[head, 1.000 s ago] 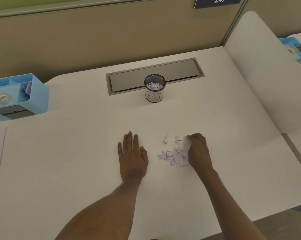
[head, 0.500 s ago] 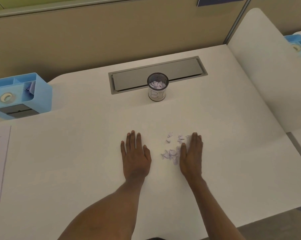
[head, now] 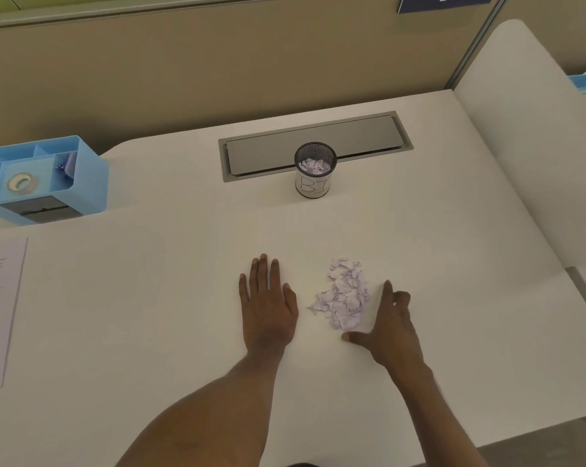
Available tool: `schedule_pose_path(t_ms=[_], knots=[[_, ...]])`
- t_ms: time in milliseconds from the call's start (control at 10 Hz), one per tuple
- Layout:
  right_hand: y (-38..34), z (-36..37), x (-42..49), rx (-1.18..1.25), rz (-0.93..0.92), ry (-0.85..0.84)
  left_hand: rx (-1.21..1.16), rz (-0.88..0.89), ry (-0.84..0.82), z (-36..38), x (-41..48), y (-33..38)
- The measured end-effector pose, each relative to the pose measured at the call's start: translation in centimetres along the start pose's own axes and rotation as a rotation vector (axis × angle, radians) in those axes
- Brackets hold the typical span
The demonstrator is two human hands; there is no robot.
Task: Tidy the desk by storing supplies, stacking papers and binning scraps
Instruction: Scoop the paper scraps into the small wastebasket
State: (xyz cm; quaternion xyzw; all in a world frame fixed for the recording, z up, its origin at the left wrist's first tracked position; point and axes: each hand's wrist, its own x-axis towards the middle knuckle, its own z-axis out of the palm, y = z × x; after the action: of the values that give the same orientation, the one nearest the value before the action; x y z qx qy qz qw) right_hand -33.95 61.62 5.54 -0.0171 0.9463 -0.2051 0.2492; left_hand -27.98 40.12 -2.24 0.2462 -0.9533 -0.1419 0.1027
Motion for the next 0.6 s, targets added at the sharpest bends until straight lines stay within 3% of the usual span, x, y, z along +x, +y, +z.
schedule_pose_path(t_ms=[200, 400, 600], knots=[[-1.9, 0.4, 2.0, 0.189, 0.022, 0.049, 0.002, -0.012, -0.015, -0.1, 0.1, 0.0], [-2.1, -1.6, 3.8, -0.056, -0.089, -0.049, -0.001, -0.011, -0.018, 0.0, 0.1, 0.0], [-3.5, -0.8, 4.4, -0.208, -0.197, 0.082, -0.012, -0.011, -0.018, 0.0, 0.1, 0.0]])
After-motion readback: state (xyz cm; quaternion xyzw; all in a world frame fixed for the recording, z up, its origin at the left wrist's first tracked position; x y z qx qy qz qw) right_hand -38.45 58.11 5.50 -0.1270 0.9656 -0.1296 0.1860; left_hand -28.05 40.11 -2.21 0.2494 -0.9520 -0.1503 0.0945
